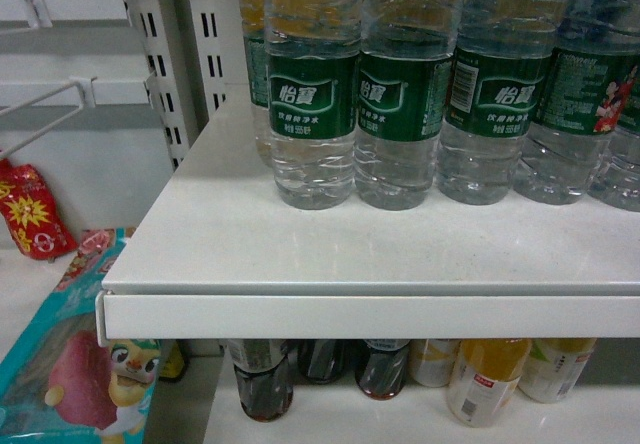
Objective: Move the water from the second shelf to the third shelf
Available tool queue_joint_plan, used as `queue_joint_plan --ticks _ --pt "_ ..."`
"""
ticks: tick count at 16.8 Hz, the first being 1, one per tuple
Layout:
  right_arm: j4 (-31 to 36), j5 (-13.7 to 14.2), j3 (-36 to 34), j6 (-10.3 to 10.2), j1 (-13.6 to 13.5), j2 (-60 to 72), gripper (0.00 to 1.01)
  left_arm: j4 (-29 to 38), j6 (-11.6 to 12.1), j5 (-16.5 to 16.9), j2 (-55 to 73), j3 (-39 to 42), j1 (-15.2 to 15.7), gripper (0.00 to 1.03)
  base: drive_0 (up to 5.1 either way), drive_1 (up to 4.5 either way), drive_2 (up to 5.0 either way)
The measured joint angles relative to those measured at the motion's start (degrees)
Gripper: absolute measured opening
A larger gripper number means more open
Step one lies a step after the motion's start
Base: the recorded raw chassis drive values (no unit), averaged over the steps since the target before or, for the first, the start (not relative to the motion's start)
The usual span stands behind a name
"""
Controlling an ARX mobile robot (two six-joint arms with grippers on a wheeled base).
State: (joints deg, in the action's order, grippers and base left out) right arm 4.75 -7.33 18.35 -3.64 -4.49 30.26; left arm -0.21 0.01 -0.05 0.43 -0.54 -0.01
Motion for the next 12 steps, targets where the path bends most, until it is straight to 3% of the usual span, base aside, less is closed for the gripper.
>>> queue_joint_plan --ticks 7,12 --pt "-5.07 -1.99 2.80 -3.65 -0.50 1.86 0.39 0.00 -0.02 0.00 0.00 0.00 0.00 0.98 0.0 0.00 0.0" --pt "-2.03 -1.53 6.01 -3.61 -5.42 6.47 0.39 0.00 0.00 0.02 0.00 0.00 0.00 0.98 0.0 0.00 0.0"
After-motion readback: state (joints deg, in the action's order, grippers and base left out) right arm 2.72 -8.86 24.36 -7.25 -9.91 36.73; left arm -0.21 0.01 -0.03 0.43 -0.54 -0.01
